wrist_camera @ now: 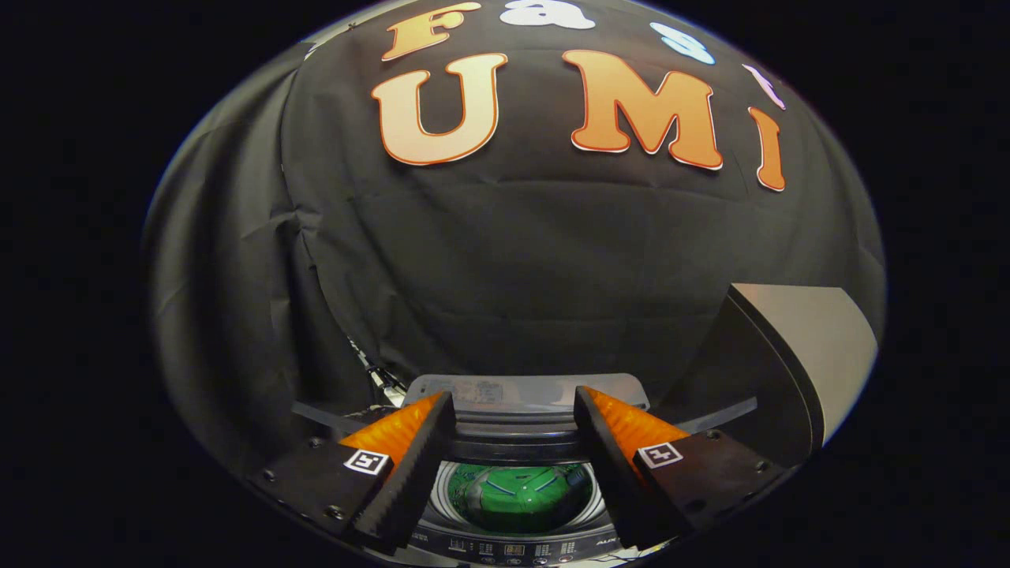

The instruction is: Put the clothes into the washing machine and then close the washing machine lid.

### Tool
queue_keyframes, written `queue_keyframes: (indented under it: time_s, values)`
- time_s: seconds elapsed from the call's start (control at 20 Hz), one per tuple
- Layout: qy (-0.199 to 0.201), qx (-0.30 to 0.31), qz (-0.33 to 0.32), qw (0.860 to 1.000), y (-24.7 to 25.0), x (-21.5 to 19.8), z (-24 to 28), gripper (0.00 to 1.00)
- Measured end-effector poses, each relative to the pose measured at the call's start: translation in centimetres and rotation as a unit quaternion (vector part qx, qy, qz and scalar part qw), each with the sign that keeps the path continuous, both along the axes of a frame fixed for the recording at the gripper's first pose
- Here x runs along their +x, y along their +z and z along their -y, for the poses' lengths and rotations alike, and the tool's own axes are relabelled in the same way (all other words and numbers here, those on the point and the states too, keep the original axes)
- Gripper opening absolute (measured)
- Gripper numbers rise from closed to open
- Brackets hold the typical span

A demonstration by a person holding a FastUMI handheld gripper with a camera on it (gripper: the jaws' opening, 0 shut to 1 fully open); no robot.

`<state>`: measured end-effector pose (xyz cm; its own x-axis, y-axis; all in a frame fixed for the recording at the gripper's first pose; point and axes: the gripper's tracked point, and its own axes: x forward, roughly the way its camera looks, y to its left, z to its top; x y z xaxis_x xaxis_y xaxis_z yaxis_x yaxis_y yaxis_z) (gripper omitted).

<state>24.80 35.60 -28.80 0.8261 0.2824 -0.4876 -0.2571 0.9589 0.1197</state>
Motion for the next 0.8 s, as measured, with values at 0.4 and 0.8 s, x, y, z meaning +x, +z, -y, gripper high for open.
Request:
queue_keyframes:
  time_s: [0.4, 0.8]
  values:
    - [0.024, -0.028, -0.072, 0.997, -7.3, -2.6, -0.7, 0.99]
    - [0.033, -0.014, -0.065, 0.997, -4.9, -3.7, -0.5, 0.99]
